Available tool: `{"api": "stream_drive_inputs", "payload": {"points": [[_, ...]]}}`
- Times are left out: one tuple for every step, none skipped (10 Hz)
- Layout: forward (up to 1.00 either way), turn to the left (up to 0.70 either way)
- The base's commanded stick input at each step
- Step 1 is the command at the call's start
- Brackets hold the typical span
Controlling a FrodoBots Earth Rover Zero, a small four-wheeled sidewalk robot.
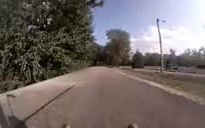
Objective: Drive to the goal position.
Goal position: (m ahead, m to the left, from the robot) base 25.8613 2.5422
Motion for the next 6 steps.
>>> {"api": "stream_drive_inputs", "payload": {"points": [[0.7, 0.0], [0.7, 0.0], [0.7, -0.15], [0.7, -0.23], [0.7, 0.0], [0.7, 0.0]]}}
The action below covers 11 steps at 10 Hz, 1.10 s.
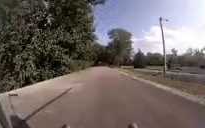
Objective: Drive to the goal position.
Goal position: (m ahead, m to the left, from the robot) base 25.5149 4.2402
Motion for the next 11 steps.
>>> {"api": "stream_drive_inputs", "payload": {"points": [[0.7, 0.0], [0.7, 0.0], [0.7, 0.0], [0.7, 0.0], [0.7, 0.0], [0.7, -0.03], [0.7, -0.33], [0.7, -0.35], [0.7, -0.35], [0.7, -0.21], [0.7, -0.05]]}}
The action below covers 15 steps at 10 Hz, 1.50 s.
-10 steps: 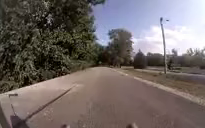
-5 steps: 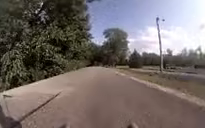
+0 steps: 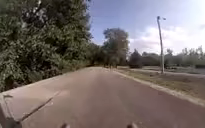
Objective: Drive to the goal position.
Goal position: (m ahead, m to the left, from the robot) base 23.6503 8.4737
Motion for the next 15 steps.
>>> {"api": "stream_drive_inputs", "payload": {"points": [[0.7, 0.0], [0.7, 0.0], [0.7, 0.0], [0.7, 0.0], [0.7, 0.0], [0.7, 0.0], [0.7, 0.0], [0.7, 0.0], [0.7, 0.0], [0.7, 0.0], [0.7, 0.0], [0.7, 0.0], [0.7, 0.0], [0.7, 0.0], [0.7, 0.0]]}}
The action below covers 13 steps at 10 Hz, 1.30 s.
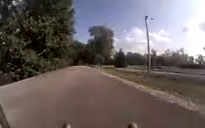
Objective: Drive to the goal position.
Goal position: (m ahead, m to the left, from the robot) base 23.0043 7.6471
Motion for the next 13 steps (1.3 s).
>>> {"api": "stream_drive_inputs", "payload": {"points": [[0.7, 0.0], [0.7, 0.0], [0.7, 0.0], [0.7, 0.14], [0.7, 0.33], [0.7, 0.35], [0.7, 0.35], [0.7, 0.03], [0.7, 0.0], [0.7, 0.0], [0.7, 0.0], [0.7, 0.0], [0.7, 0.0]]}}
